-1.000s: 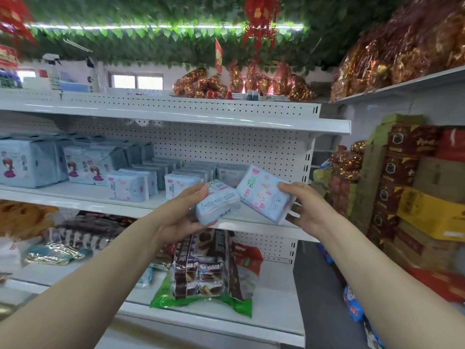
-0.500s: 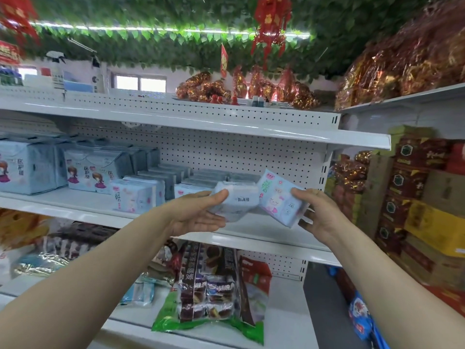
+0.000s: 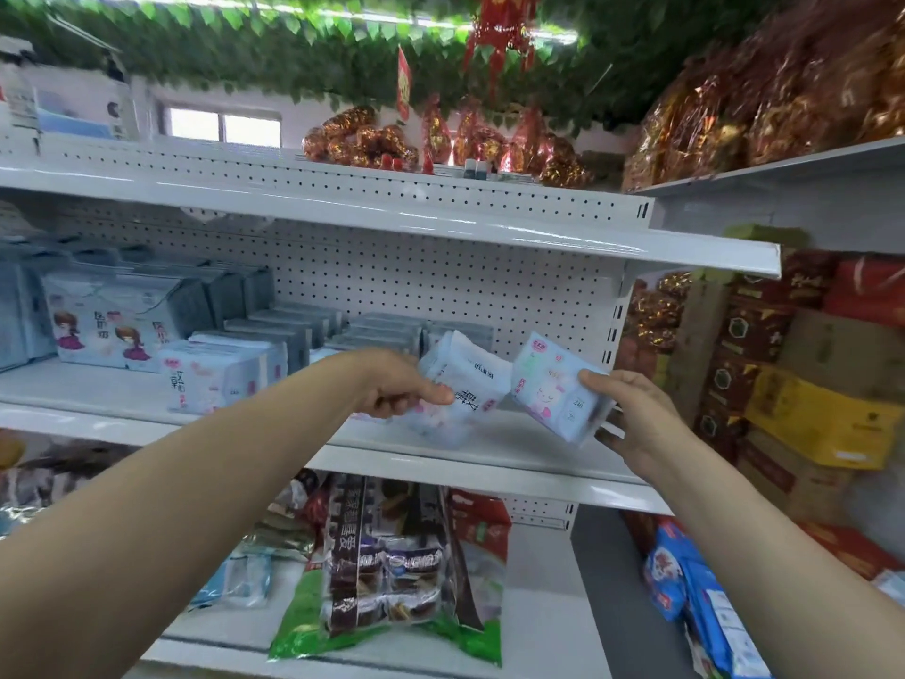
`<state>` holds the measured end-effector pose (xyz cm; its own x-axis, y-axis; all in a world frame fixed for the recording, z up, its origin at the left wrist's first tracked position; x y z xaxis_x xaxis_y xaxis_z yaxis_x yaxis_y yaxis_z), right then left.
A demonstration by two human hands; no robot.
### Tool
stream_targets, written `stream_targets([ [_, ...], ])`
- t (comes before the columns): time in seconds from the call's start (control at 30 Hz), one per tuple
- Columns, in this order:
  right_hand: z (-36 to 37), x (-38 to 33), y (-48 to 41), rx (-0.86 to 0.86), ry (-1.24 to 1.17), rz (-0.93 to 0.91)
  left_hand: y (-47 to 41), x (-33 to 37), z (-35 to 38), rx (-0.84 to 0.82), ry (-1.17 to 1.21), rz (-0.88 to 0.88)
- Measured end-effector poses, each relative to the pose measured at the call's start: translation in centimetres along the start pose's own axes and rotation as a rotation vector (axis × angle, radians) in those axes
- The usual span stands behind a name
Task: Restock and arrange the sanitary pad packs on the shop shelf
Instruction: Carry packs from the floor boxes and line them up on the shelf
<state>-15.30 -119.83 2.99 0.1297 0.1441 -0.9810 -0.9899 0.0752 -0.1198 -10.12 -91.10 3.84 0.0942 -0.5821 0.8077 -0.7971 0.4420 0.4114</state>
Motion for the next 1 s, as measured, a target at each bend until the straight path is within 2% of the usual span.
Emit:
stream_targets([
  [0.13,-1.1,0.0,-0.4,0.017,0.026,0.009,-0.6,0.9,-0.5,0.049,-0.047,-0.079],
  [0.27,-2.5,0.1,-0.7,0.050,0.023,0.016,-2.5,2.5,0.3,-0.056,0.042,0.096],
  [0.43,-3.8,-0.2,-0.9,0.077,0.015,0.022,-3.8,3.1,0.8,-0.024,0.194,0.209],
  [0.63,-4.3,-0.4,-0.5,0.105,-0.008,0.013,-3.9,3.3,1.0,0.005,0.269,0.343],
  [1.0,-3.1,-0.4,-0.3,0.088,-0.024,0.006,-2.5,2.4,0.3,0.018,0.320,0.374],
])
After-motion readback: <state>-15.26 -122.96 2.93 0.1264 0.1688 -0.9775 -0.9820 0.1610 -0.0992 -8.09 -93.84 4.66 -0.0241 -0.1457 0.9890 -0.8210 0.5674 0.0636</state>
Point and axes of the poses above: each hand's wrist, its own y-axis away from the middle knuckle, its own z-axis out of the palm, x = y × z, the point moved 7 cm from there along -y, towards the middle knuckle, and after that the axes turned 14 degrees about -x, right-handed, at the moved point
